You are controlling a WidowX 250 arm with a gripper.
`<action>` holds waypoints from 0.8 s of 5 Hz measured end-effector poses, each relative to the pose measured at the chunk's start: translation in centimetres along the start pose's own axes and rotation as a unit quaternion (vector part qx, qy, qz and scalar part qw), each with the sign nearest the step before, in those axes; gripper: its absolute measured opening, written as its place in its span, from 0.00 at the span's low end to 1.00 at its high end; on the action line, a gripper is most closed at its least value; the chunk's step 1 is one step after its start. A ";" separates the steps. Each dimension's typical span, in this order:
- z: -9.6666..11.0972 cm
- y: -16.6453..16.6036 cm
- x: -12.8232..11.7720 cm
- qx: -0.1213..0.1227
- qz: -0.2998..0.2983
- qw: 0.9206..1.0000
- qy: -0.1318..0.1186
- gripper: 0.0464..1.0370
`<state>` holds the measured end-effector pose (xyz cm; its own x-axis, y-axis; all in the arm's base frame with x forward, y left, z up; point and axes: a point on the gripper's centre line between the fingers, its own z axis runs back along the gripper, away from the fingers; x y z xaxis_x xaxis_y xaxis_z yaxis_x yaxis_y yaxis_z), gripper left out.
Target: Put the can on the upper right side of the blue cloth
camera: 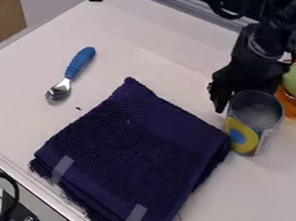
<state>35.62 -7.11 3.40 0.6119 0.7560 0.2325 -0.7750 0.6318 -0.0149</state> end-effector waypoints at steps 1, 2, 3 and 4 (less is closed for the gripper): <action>0.8 0.2 1.0 -0.009 0.012 1.000 -0.008 0.96; 0.7 0.6 2.1 -0.013 0.025 1.000 -0.007 0.96; 1.0 0.7 4.1 -0.017 0.026 0.999 -0.025 0.96; 0.8 1.5 5.4 -0.014 -0.017 0.999 -0.025 0.96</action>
<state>37.64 -2.18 5.45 0.6279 0.7255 0.2816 -0.7494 0.6613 -0.0327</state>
